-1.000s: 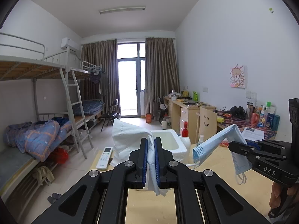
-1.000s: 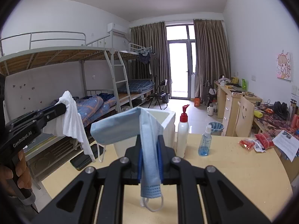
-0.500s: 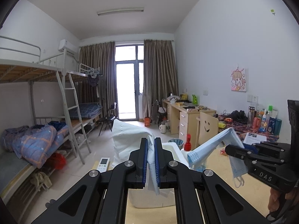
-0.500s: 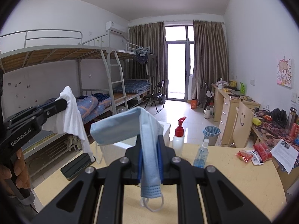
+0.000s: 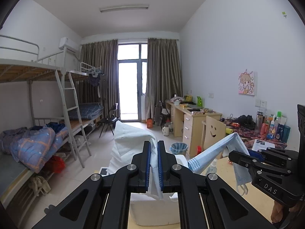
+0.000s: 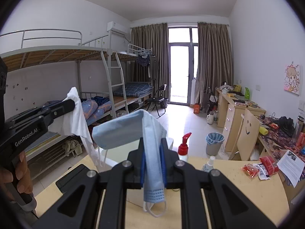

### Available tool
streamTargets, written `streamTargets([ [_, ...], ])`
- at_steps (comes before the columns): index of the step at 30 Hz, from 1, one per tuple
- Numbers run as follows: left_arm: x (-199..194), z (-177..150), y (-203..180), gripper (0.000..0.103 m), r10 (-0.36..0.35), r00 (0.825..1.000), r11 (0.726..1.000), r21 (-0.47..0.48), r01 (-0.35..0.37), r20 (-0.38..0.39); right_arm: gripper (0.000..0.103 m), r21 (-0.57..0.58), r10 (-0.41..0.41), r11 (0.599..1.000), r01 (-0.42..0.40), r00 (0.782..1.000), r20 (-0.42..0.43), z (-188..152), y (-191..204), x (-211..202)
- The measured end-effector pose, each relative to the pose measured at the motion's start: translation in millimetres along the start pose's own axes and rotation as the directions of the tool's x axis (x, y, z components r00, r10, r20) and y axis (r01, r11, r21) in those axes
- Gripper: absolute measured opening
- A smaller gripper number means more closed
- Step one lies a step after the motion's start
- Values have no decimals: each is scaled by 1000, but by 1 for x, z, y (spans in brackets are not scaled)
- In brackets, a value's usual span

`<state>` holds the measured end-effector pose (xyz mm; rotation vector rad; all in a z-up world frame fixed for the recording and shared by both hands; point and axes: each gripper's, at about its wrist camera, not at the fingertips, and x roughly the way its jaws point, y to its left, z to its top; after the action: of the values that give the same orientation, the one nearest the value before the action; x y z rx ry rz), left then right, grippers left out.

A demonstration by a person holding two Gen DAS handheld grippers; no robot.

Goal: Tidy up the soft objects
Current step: 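Carry the tissues and mask with both grippers over the foam box, then open the left gripper to drop the white tissues into the foam box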

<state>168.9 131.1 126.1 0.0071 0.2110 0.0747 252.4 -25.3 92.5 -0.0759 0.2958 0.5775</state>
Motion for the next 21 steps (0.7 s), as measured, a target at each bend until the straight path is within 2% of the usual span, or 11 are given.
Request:
streamTargets([
  [16,53,1,6,8,17,999,1000,-3,-18,-45,17,31,-2,1000,3,999,-46,6,-12,49],
  [21,68,-2,4,8,-7,997,1000,-8,6,-73,17,40,-22,999,24,998,-54,7,-20,53],
])
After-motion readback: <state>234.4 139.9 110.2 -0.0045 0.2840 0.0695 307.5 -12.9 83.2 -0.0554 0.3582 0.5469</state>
